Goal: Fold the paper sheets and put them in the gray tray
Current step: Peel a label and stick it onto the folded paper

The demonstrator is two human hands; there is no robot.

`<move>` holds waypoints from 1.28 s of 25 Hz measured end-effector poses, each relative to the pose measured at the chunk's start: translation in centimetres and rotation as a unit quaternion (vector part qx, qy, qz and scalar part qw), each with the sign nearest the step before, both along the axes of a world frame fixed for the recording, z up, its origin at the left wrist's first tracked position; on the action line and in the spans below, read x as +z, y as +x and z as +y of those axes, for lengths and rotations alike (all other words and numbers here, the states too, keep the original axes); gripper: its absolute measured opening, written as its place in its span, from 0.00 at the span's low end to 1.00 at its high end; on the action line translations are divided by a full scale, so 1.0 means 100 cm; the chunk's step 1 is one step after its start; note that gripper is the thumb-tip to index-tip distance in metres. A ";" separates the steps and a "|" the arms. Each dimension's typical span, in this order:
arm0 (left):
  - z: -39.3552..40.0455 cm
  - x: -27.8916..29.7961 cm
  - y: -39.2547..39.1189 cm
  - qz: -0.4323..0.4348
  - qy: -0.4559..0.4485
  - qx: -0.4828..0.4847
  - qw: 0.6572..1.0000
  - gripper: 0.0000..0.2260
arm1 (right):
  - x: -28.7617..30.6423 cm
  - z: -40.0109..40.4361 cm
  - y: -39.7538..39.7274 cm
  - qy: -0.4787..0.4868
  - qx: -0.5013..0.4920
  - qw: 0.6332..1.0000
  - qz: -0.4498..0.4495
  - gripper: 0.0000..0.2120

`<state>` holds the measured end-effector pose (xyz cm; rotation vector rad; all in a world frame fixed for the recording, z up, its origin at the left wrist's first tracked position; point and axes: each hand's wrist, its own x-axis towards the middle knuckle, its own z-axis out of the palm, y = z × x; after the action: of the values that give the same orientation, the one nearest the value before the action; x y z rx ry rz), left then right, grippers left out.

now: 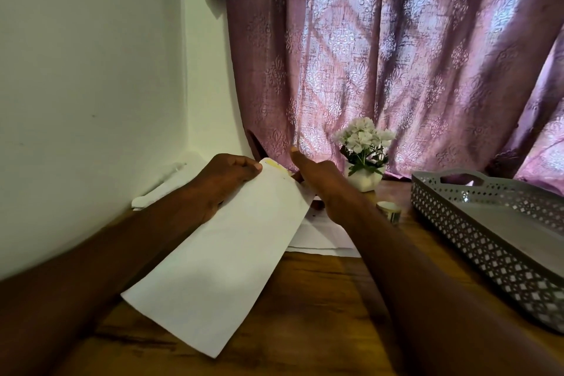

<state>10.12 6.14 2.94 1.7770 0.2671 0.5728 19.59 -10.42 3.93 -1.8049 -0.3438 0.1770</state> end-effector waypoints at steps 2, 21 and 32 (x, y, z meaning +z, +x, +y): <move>0.000 0.000 0.000 0.002 -0.007 0.000 1.000 0.07 | 0.000 0.001 0.001 0.003 0.002 1.000 -0.009 0.34; -0.054 0.007 0.037 0.088 -0.059 -0.086 0.991 0.13 | 0.008 -0.046 0.004 -0.316 -0.256 0.868 -0.287 0.18; -0.020 -0.002 0.026 -0.010 -0.196 -0.068 0.978 0.12 | 0.001 -0.044 0.011 0.085 -0.017 0.996 -0.036 0.18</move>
<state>12.69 4.10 2.73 1.3936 0.2249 0.4073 20.74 -14.81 4.04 -1.6493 -0.3688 0.0574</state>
